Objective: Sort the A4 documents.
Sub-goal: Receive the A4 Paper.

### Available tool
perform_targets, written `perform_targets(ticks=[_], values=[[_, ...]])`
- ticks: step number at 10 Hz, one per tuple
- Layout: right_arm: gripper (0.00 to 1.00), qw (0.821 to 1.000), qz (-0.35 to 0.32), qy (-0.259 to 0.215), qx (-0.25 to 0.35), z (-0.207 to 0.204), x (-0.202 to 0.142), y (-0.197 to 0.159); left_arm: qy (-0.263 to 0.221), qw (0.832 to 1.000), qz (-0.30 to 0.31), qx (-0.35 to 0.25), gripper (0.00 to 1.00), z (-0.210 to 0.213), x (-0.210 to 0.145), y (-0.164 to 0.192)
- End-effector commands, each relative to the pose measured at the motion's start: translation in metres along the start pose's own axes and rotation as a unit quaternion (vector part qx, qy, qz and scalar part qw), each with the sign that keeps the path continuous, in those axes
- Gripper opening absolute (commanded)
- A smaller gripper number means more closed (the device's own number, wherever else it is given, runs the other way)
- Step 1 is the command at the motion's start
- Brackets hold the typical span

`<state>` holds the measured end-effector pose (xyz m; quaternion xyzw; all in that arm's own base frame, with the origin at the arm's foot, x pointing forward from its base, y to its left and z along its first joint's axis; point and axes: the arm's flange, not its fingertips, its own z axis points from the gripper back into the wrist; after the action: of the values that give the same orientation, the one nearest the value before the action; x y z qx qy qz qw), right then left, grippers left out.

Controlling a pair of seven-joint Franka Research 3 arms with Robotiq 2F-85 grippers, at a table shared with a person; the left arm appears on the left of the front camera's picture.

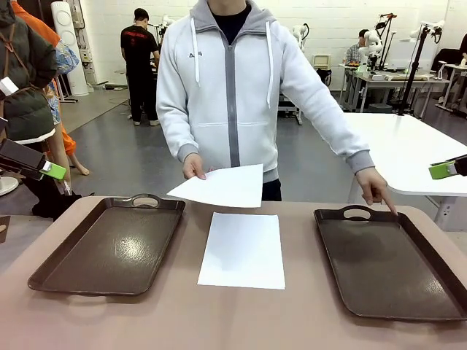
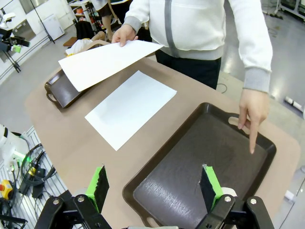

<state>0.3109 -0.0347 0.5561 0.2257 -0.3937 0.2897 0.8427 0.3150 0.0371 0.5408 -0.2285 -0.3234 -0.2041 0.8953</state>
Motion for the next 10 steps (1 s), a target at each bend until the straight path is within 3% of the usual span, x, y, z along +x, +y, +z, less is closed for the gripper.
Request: perform_targets(ticks=[1,10], values=[[1.00,1.000,0.004,-0.001,0.008,-0.0009,-0.0008,-0.0005,-0.004,1.000,-0.004,-0.008,1.00,0.0009,-0.0002,0.0000],[1.00,1.000,0.004,-0.001,0.008,-0.0009,-0.0008,-0.0005,-0.004,1.000,-0.004,-0.008,1.00,0.0009,-0.0002,0.0000]])
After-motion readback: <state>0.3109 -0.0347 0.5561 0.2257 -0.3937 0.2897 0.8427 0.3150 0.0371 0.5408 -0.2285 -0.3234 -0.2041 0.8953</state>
